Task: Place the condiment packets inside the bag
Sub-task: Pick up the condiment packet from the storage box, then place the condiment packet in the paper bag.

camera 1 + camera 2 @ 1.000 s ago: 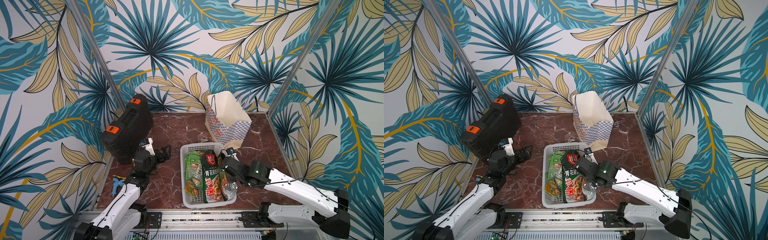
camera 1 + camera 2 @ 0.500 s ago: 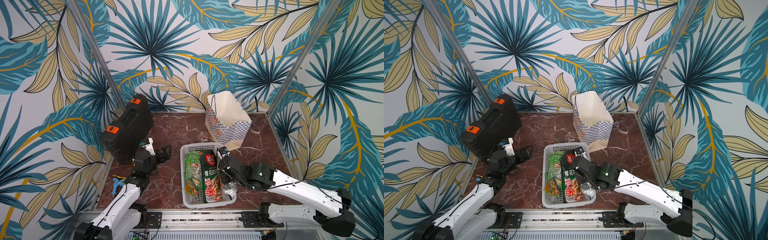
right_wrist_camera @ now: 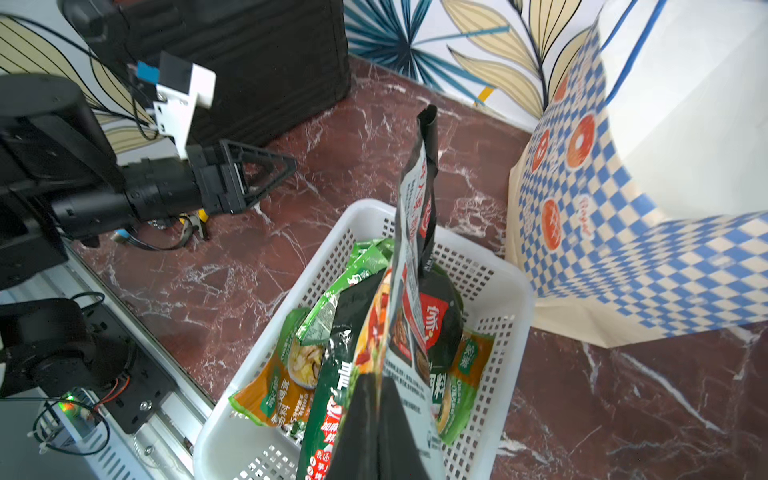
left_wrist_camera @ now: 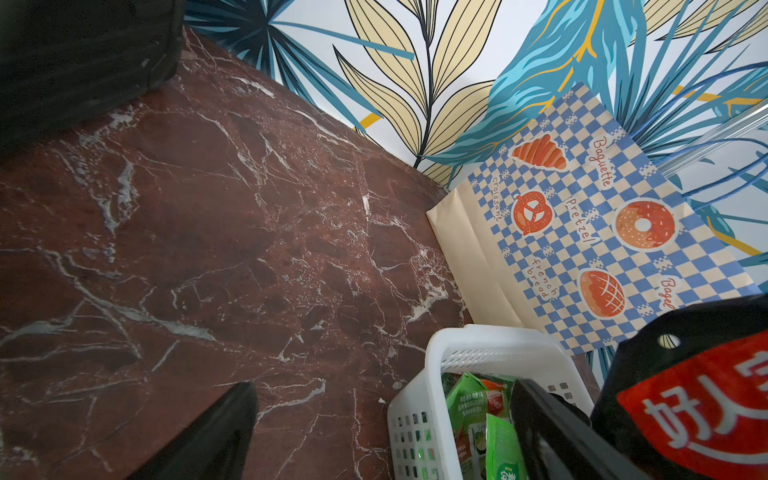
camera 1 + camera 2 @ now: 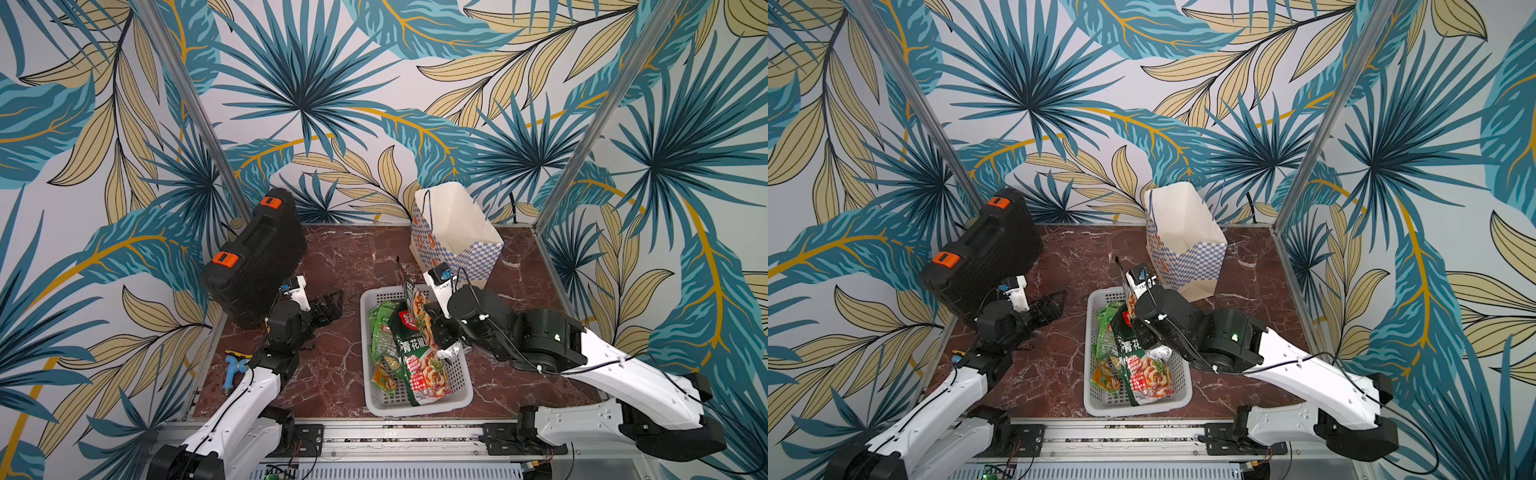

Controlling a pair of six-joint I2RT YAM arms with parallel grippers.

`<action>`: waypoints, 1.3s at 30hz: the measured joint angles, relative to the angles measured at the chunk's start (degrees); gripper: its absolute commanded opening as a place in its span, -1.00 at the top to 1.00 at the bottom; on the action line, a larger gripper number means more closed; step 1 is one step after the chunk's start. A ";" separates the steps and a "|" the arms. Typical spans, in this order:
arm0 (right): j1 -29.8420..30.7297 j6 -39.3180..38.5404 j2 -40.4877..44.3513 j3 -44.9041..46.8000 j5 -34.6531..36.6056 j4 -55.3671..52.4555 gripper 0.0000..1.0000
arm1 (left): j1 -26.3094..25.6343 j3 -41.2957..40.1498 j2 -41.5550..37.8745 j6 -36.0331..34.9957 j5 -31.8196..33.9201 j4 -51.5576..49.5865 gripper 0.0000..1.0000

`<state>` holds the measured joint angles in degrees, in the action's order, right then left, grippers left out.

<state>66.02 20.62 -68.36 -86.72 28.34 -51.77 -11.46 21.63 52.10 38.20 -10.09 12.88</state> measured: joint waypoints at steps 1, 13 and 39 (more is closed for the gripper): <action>0.02 -0.74 0.07 -1.16 0.68 0.00 1.00 | 0.00 0.00 0.00 0.00 0.00 0.00 -1.00; 0.13 -13.57 0.24 -13.29 17.86 8.17 1.00 | -0.02 0.00 0.00 0.00 0.02 0.15 -1.00; -28.85 -31.34 -24.70 -36.98 8.81 14.47 1.00 | -0.04 0.00 -0.02 -0.04 0.04 0.15 -1.00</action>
<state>37.17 -10.72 -93.06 -123.70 37.15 -37.30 -11.51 21.63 52.07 38.15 -10.04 13.04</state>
